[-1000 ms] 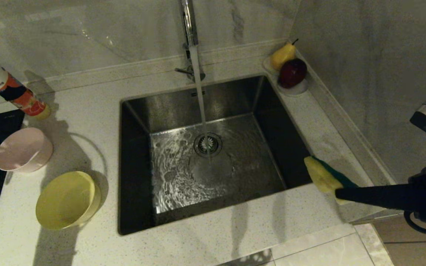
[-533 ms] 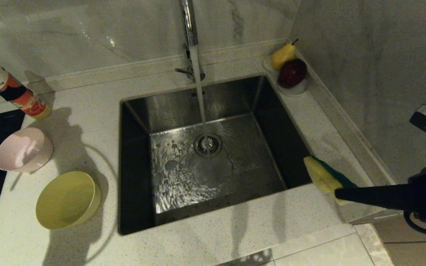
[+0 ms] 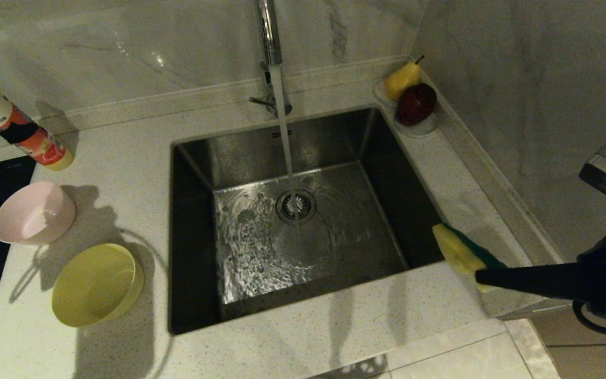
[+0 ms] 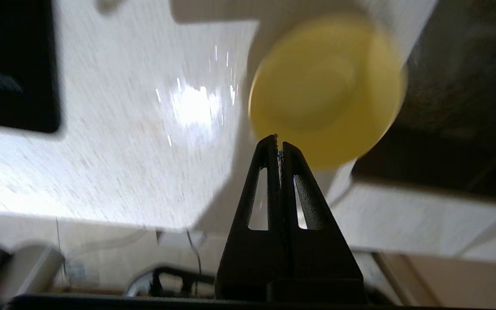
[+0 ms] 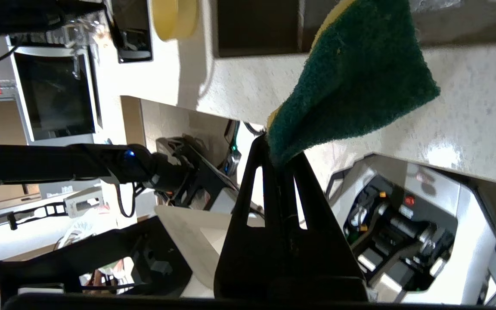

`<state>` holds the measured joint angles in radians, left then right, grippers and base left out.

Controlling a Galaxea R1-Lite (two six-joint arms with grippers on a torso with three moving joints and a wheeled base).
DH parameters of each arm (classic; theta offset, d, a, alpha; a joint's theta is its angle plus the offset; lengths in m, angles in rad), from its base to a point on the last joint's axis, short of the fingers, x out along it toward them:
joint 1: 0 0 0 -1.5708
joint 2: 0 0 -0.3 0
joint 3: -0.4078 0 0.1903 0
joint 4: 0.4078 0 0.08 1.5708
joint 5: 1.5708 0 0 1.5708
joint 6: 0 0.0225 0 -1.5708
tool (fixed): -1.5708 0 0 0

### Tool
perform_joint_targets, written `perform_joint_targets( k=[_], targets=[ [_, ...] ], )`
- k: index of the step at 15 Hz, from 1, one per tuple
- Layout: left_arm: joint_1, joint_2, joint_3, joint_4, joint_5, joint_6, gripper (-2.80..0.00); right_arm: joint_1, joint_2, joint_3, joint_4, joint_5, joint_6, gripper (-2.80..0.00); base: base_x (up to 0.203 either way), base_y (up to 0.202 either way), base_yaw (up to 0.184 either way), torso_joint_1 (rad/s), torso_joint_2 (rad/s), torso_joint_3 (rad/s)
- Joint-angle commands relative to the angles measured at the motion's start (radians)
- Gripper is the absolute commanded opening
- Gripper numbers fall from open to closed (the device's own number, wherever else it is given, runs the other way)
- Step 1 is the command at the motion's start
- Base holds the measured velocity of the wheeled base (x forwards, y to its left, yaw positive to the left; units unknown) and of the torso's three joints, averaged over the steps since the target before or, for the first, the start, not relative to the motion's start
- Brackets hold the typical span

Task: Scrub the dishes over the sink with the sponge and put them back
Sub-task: Wash the bowl

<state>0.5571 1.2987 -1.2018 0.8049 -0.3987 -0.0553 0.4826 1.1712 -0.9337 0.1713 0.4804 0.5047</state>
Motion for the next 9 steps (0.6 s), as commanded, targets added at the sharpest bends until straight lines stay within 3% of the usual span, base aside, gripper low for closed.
perform_joint_targets(
  k=[1,3,4,9],
  targets=[
    [-0.004,0.032,0.094,-0.029,-0.006,0.007,-2.8,-0.005,0.015,-0.004,0.001,-0.011,0.005,-2.8,0.0,0.0,0.0,0.0,0.0,0.0],
    [-0.005,0.089,0.155,-0.125,-0.006,0.016,-2.8,-0.005,0.011,-0.01,0.0,-0.025,0.002,-2.8,0.0,0.0,0.0,0.0,0.0,0.0],
    [-0.005,0.099,0.163,-0.145,-0.009,0.005,0.0,-0.005,0.016,-0.01,0.001,-0.025,0.002,-2.8,0.0,0.0,0.0,0.0,0.0,0.0],
    [-0.019,0.117,0.197,-0.153,-0.012,-0.003,0.0,-0.005,0.024,0.004,-0.001,-0.023,0.0,-2.8,0.0,0.0,0.0,0.0,0.0,0.0]
  ],
)
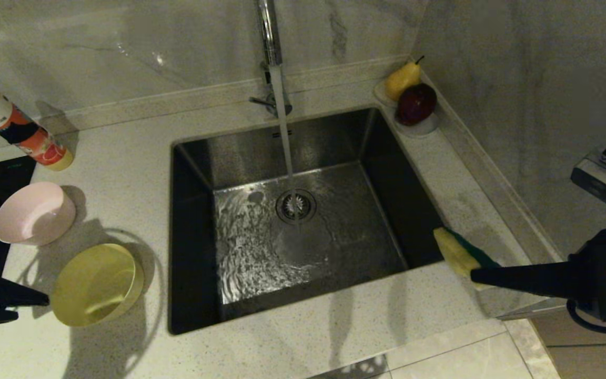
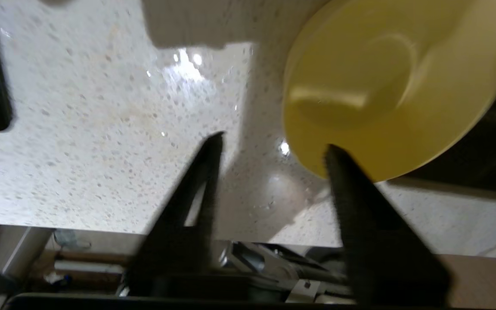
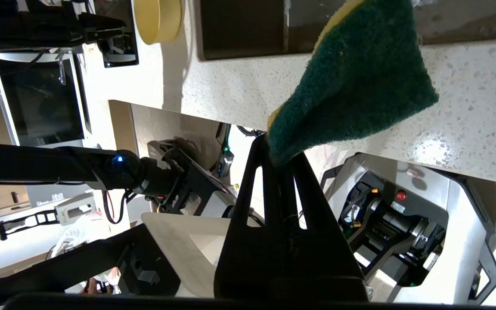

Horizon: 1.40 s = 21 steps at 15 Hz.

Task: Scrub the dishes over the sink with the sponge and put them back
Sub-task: Wash the bowl

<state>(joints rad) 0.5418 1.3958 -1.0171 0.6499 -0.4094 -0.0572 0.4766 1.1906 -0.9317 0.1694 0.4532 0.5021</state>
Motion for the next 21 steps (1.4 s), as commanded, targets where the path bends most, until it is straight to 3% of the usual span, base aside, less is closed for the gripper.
perform_joint_targets(
  k=[1,8,13,18,21],
  targets=[
    [-0.003,0.022,0.018,0.002,-0.002,-0.002,0.0,0.0,0.004,0.002,0.001,0.004,0.003,-2.8,0.0,0.0,0.0,0.0,0.0,0.0],
    [-0.015,0.066,0.027,-0.008,-0.001,-0.001,0.0,0.0,0.009,0.002,-0.001,0.004,-0.025,-2.8,0.0,0.0,0.0,0.0,0.0,0.0],
    [-0.023,0.115,0.015,-0.096,0.01,-0.036,0.0,0.0,0.028,0.01,-0.027,0.009,-0.025,-2.8,0.0,0.0,0.0,0.0,0.0,0.0],
    [-0.047,0.146,-0.006,-0.149,0.077,-0.038,0.0,0.0,0.032,0.012,-0.027,0.012,-0.024,-2.8,0.0,0.0,0.0,0.0,0.0,0.0],
    [-0.099,0.167,-0.013,-0.23,0.137,-0.115,0.0,0.0,0.035,0.013,-0.028,0.009,-0.025,-2.8,0.0,0.0,0.0,0.0,0.0,0.0]
  ],
)
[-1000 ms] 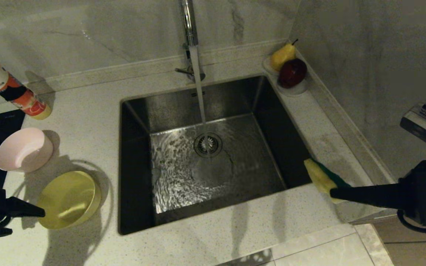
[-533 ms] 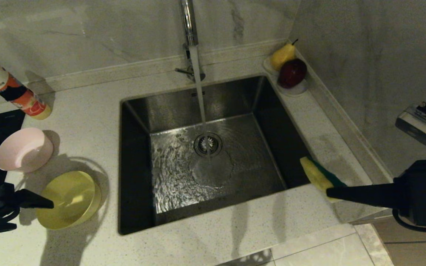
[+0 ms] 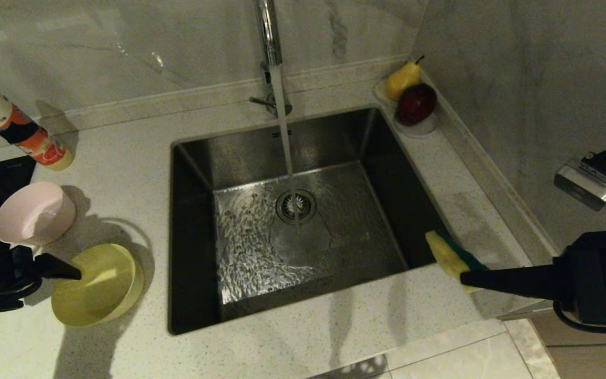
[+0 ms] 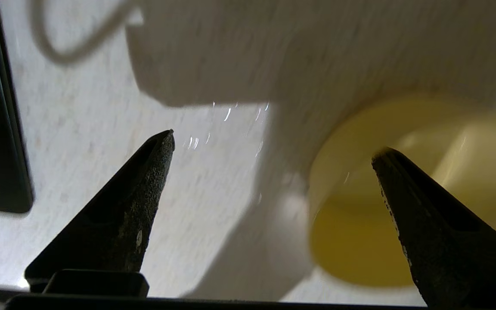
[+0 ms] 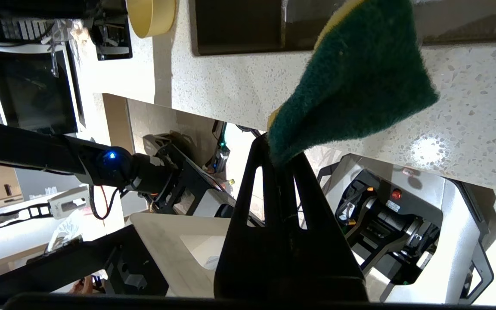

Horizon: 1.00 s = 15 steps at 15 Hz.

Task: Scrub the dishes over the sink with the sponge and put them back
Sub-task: Wash the bowl

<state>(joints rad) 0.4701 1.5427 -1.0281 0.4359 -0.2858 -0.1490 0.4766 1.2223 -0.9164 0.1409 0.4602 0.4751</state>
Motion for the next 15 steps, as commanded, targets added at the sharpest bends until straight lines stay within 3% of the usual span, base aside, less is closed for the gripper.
perform_joint_targets(
  k=[1,5,9,13,14,15],
  targets=[
    [-0.043,0.024,-0.001,-0.022,0.025,-0.03,0.0,0.0,0.002,-0.006,0.0,0.002,0.002,-2.8,0.0,0.0,0.0,0.0,0.0,0.0],
    [-0.086,0.015,-0.003,-0.017,0.036,-0.05,0.0,0.0,0.005,0.004,0.0,0.003,0.003,-2.8,0.0,0.0,0.0,0.0,0.0,0.0],
    [-0.145,0.013,0.003,-0.02,0.121,-0.063,0.0,0.0,-0.001,0.014,0.0,0.003,0.005,-2.8,0.0,0.0,0.0,0.007,0.0,0.001],
    [-0.163,0.011,-0.002,-0.017,0.128,-0.098,0.0,0.0,-0.004,0.027,-0.001,0.003,0.004,-2.8,0.0,0.0,0.0,0.0,0.0,0.0],
    [-0.163,0.011,0.0,-0.017,0.128,-0.1,-2.8,0.0,-0.003,0.025,-0.001,0.003,0.005,-2.8,0.0,0.0,0.0,0.0,0.0,0.0],
    [-0.163,0.01,-0.001,-0.017,0.128,-0.106,-2.8,0.0,0.002,0.027,-0.001,0.003,0.005,-2.8,0.0,0.0,0.0,0.0,0.0,0.0]
  ],
)
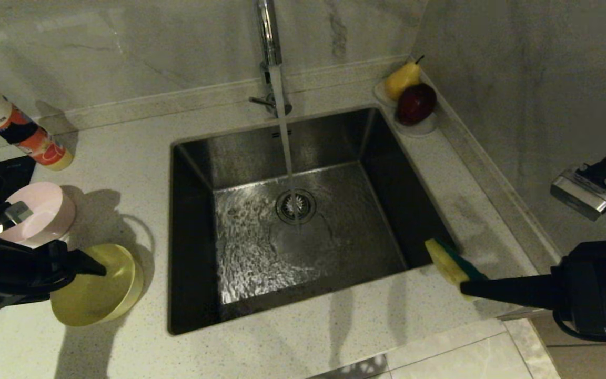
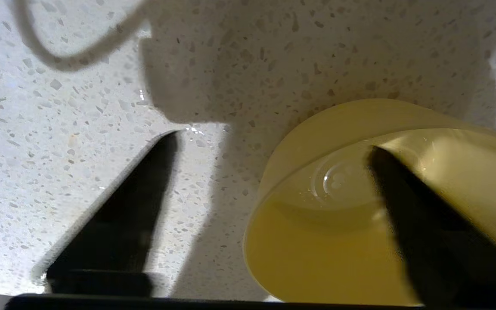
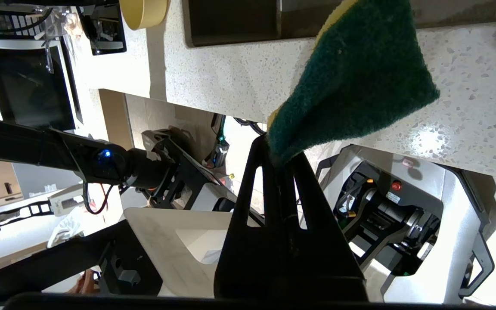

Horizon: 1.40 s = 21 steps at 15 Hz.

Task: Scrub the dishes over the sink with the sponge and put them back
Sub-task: Wash the bowl

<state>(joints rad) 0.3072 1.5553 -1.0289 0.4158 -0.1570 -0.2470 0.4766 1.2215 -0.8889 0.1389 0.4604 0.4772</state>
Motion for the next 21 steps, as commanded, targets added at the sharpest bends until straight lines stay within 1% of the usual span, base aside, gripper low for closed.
perform_joint_targets(
  k=[1,9,13,15,16,17,19,21],
  targets=[
    [0.0,-0.004,-0.001,0.003,0.0,-0.022,-2.8,0.0,0.001,-0.002,0.001,0.003,0.003,-2.8,0.0,0.0,0.0,0.0,0.0,0.0],
    [0.001,-0.014,-0.008,0.001,-0.001,-0.03,-2.8,0.0,-0.014,-0.014,-0.002,0.0,0.008,-2.8,0.0,0.0,0.0,0.0,0.0,0.0],
    [0.0,-0.049,-0.054,0.009,-0.012,-0.114,-2.8,0.0,-0.022,-0.013,-0.015,0.001,0.008,-2.8,0.0,0.0,0.0,0.0,0.0,0.0],
    [-0.025,-0.062,-0.111,0.009,-0.026,-0.21,-2.8,0.0,-0.037,0.0,-0.015,0.005,0.006,-2.8,0.0,0.0,0.0,0.0,0.0,0.0],
    [-0.045,-0.063,-0.165,0.011,-0.029,-0.276,-2.8,0.0,-0.039,0.002,-0.015,0.006,0.006,-2.8,0.0,0.0,0.0,0.0,0.0,0.0],
    [-0.068,-0.061,-0.215,0.021,-0.031,-0.328,-2.8,0.001,-0.039,0.002,-0.015,0.006,0.006,-2.8,0.0,0.0,0.0,0.0,0.0,0.0],
    [-0.14,-0.032,-0.318,0.047,-0.03,-0.398,-2.8,0.007,-0.041,0.001,-0.015,0.012,0.006,-2.8,0.0,0.0,0.0,0.0,0.0,0.0],
    [-0.233,0.035,-0.404,0.065,-0.015,-0.464,-2.8,0.016,-0.053,0.001,-0.016,0.023,0.008,-2.8,0.0,0.0,0.0,0.0,0.0,0.0]
  ],
)
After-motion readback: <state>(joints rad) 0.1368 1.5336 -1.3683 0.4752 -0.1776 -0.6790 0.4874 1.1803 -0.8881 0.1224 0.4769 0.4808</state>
